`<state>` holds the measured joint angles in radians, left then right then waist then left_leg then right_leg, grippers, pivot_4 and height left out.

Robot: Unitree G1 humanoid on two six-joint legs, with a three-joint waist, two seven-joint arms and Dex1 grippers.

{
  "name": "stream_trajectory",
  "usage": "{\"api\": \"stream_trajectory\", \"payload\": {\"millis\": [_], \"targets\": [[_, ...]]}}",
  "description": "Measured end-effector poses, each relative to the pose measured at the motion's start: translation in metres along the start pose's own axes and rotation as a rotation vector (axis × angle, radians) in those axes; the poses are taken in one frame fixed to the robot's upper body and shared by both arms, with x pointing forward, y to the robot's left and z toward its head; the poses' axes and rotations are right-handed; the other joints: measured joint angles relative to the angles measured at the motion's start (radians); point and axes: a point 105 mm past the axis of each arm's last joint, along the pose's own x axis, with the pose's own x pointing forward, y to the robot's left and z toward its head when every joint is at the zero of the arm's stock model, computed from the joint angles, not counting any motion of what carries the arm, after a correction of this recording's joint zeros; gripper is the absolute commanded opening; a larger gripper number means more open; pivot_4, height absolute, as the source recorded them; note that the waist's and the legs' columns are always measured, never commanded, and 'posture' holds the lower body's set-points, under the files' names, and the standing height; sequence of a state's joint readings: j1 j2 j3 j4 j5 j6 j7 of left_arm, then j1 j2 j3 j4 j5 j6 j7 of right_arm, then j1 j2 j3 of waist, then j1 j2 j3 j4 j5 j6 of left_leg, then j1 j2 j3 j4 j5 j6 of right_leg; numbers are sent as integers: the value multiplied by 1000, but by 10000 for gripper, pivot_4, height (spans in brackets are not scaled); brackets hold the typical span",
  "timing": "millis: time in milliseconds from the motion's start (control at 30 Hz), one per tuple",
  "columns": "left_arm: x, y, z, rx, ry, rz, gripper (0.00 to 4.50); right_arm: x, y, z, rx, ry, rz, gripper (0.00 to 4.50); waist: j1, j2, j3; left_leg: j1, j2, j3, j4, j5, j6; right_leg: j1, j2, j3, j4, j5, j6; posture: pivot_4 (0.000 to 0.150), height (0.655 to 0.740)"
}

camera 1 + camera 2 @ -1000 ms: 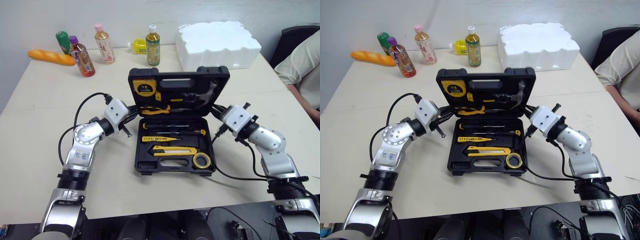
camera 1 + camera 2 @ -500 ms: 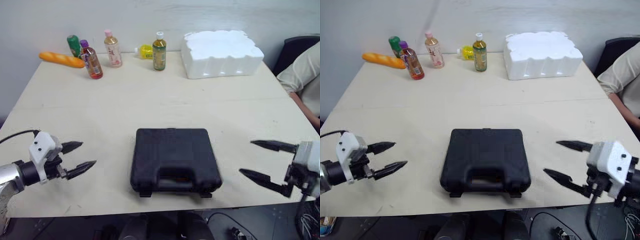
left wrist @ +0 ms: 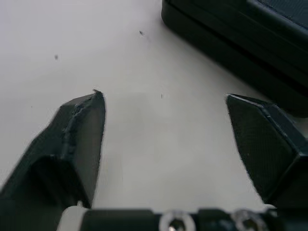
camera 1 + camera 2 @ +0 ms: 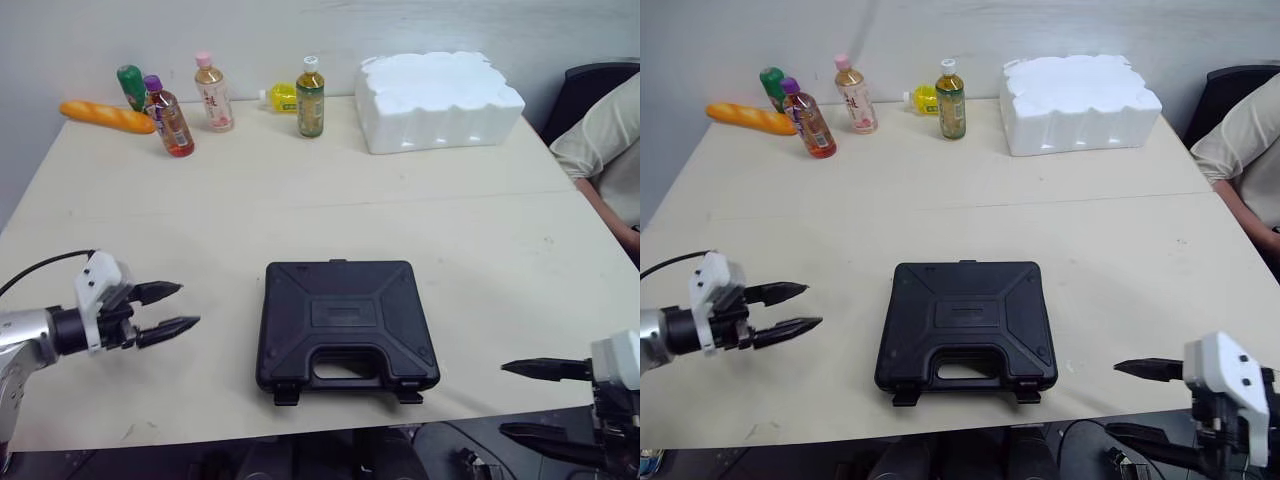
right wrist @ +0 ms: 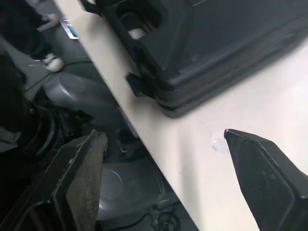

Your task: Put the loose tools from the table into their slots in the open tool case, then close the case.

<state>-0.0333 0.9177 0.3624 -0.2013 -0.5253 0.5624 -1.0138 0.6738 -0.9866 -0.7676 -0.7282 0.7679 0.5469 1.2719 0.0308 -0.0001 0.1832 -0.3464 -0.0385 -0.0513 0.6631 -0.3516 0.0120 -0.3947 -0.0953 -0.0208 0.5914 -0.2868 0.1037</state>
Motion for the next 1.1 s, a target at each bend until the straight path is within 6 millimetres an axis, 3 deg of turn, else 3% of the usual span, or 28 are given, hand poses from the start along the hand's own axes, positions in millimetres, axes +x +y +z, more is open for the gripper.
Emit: {"api": "stream_trajectory", "payload": {"millis": [33, 100, 167, 233, 433, 567, 633, 800, 967, 1100], "targets": [[9, 5, 7, 10, -22, 0, 22093, 7, 1, -1, 8, 6, 43, 31813, 2, 0, 0, 2, -1, -1, 1, 1, 1, 2, 0, 0, 1, 0, 1, 1500, 7390], [45, 17, 30, 35, -79, -30, 13007, 30, 7, -5, 22, 18, 165, 21978, 17, -2, 0, -1, -3, 0, 3, 2, 5, 0, -1, 0, 1, 5, 2, 1500, 7390], [69, 20, 36, 40, -74, -55, 2602, 45, 7, -13, 43, 32, 215, 10106, 18, -2, 0, -4, -4, 1, 3, 7, 2, -3, -1, 1, 1, 8, 2, 1500, 7390], [88, 27, 33, 15, -46, -55, 0, 55, 5, -24, 85, 56, 244, 290, 12, -3, 0, -6, -4, 2, 3, 8, 0, -6, 0, 1, 2, 8, 2, 1500, 7390], [138, 29, 32, 67, 1, -104, 0, 76, -6, -16, 68, 60, 301, 290, -5, -5, 0, -14, -4, 7, 5, 11, -1, -18, 1, -1, 10, 8, 3, 1500, 7390], [152, 32, 33, 73, 1, -110, 0, 86, -17, -24, 71, 88, 287, 290, -5, -6, 0, -14, -4, 8, 7, 11, -1, -19, 1, -3, 11, 8, 3, 1500, 7390], [159, 24, 36, 75, -17, -155, 0, 94, -35, -20, 18, 58, 226, 290, -5, -7, 0, -15, -5, 8, 9, 11, -1, -19, 1, -2, 11, 8, 3, 1500, 7390], [150, 13, 31, 124, 10, -250, 0, 92, -80, 0, -61, 8, 57, 290, -8, -7, 0, -15, -4, 8, 12, 11, -2, -20, 1, 0, 13, 8, 3, 1500, 7390], [135, 0, 23, 127, 28, -327, 0, 85, -102, 8, -89, -5, -2, 290, -7, -7, 0, -27, -4, 5, 19, 11, -2, -28, 0, 3, 19, 8, 3, 1500, 7390], [122, -21, 18, 135, 47, -420, 0, 79, -123, 2, -111, 35, -84, 290, -5, -7, 0, -28, -5, 6, 19, 11, -1, -30, -1, 3, 20, 8, 3, 1500, 7390]]}}
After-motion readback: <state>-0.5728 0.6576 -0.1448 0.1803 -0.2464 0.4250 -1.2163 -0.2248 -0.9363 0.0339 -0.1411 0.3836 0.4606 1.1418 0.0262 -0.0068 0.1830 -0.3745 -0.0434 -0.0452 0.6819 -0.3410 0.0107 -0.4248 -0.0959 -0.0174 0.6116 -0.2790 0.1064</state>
